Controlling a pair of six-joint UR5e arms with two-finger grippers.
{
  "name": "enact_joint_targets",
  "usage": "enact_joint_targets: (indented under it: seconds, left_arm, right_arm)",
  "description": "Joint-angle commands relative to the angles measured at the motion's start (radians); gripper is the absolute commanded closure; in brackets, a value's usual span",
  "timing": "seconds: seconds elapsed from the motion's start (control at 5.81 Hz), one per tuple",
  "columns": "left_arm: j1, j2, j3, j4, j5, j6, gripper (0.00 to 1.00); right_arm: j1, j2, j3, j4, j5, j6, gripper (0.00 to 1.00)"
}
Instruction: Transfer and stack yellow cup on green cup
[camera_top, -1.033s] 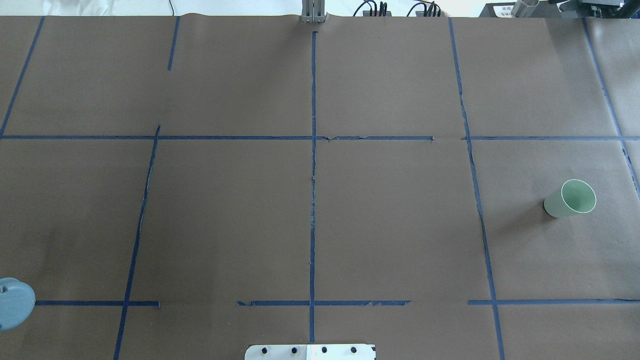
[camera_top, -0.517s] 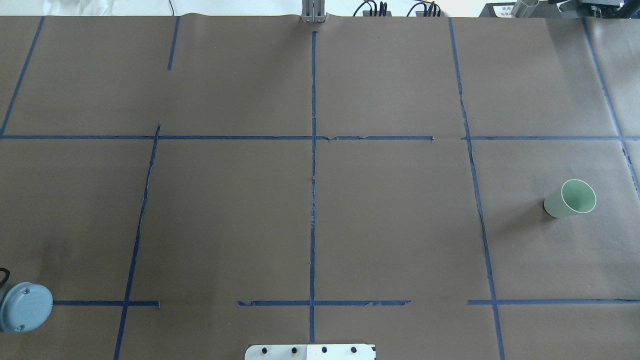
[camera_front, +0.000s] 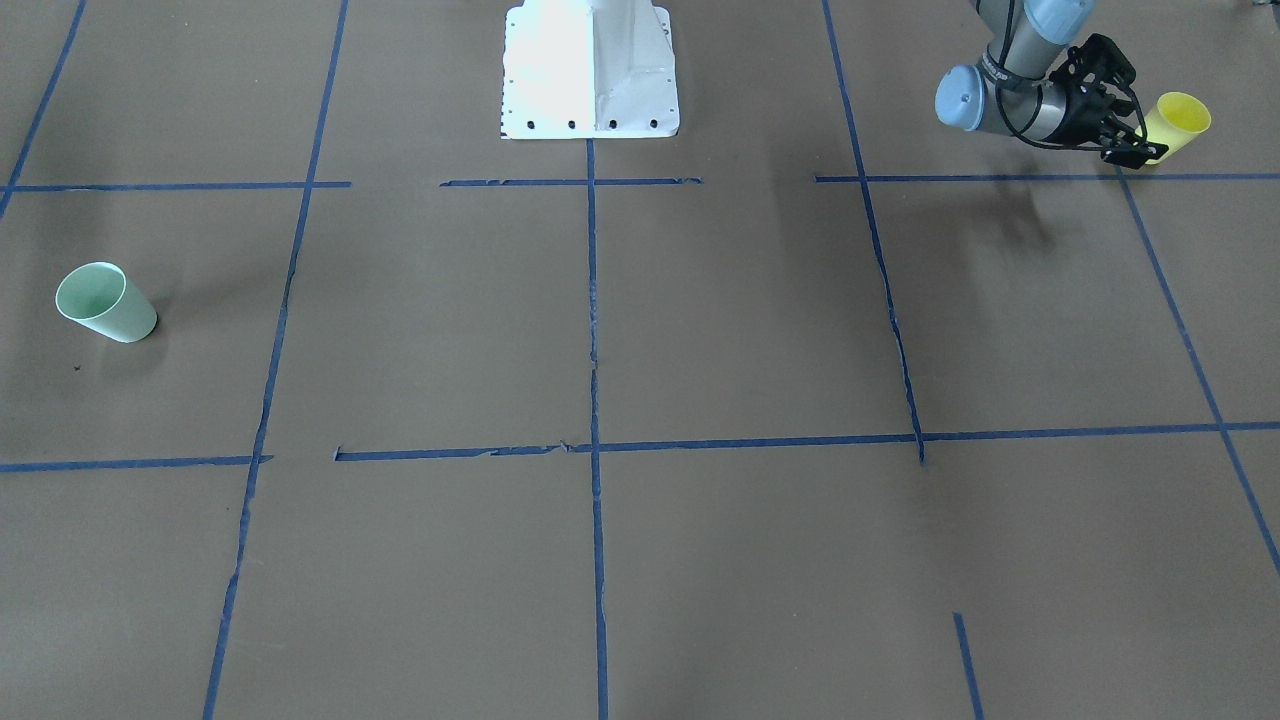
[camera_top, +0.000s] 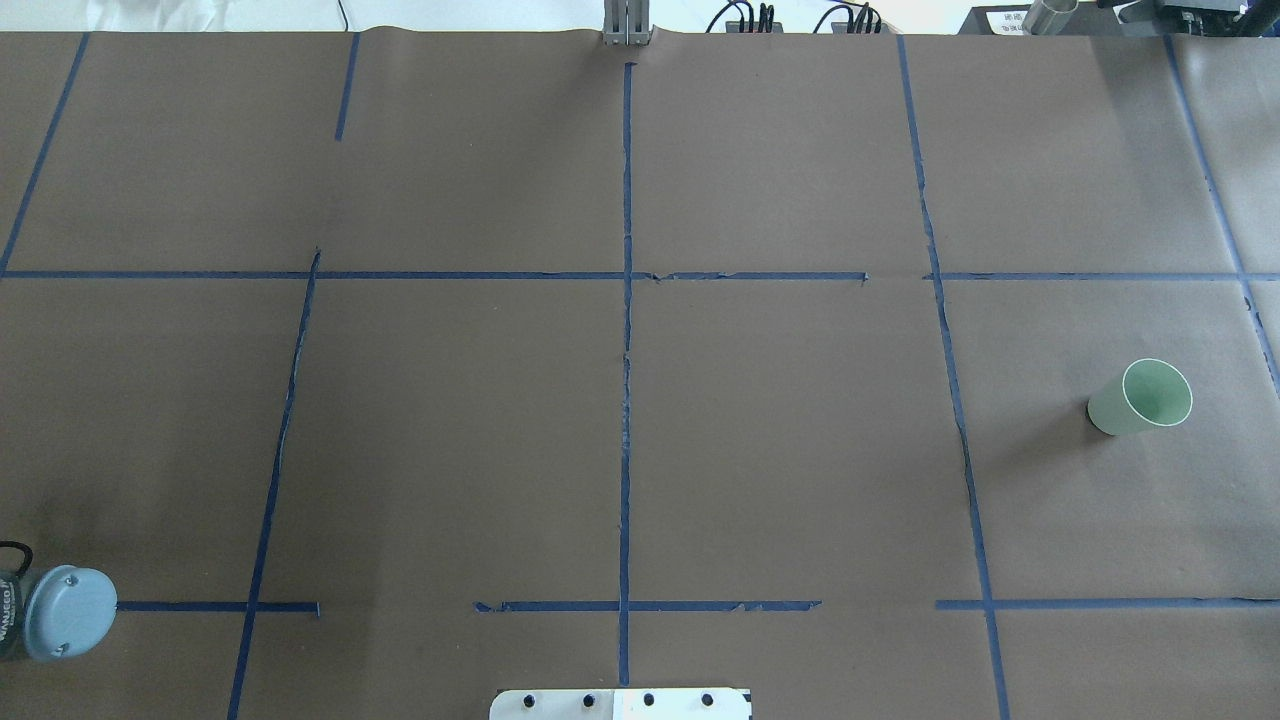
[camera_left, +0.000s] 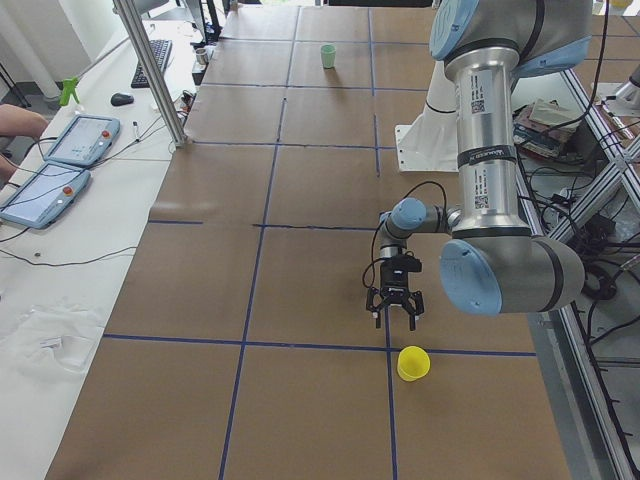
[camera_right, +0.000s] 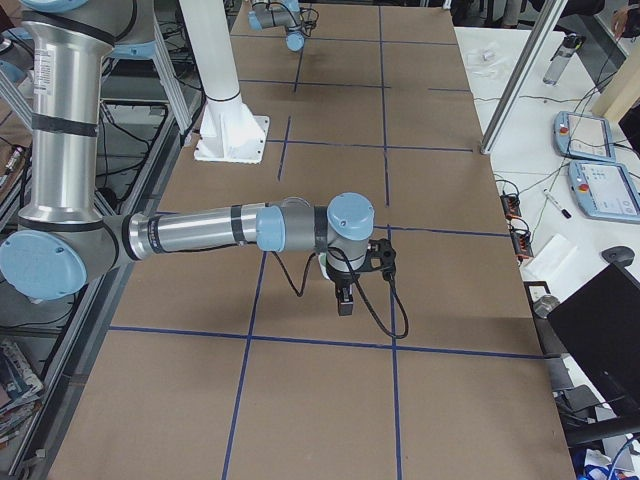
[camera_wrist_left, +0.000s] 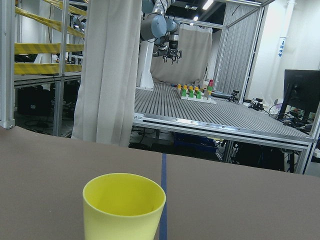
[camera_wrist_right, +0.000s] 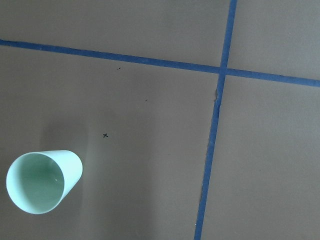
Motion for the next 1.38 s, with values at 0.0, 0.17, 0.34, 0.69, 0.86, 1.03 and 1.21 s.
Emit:
enact_joint_targets:
  seconds: [0.0,0.17,0.34,0.69,0.86,1.03,1.21]
  left_arm:
    - [0.019,0.0,0.097,-0.07,-0.008,-0.028,0.0]
    - [0.045,0.0,0.134,-0.112,-0.032,-0.044,0.0]
    - [0.082,0.002,0.146,-0.124,-0.066,-0.069,0.0]
    - [0.13,0.011,0.148,-0.124,-0.104,-0.11,0.0]
    - [0.131,0.014,0.149,-0.126,-0.108,-0.112,0.0]
    - [0.133,0.026,0.154,-0.126,-0.108,-0.108,0.0]
    - [0.131,0.028,0.156,-0.126,-0.105,-0.097,0.0]
  right_arm:
    - [0.0,-0.001,0.003,0.0,0.0,0.002,0.0]
    - [0.0,-0.001,0.003,0.0,0.0,0.002,0.0]
    - [0.0,-0.001,0.005,0.0,0.0,0.002,0.0]
    - [0.0,-0.001,0.016,0.0,0.0,0.004,0.0]
    - [0.0,-0.002,0.017,-0.002,0.0,0.004,0.0]
    - [0.0,-0.004,0.017,-0.002,0.0,0.004,0.0]
    - [0.0,-0.005,0.017,-0.002,0.0,0.004,0.0]
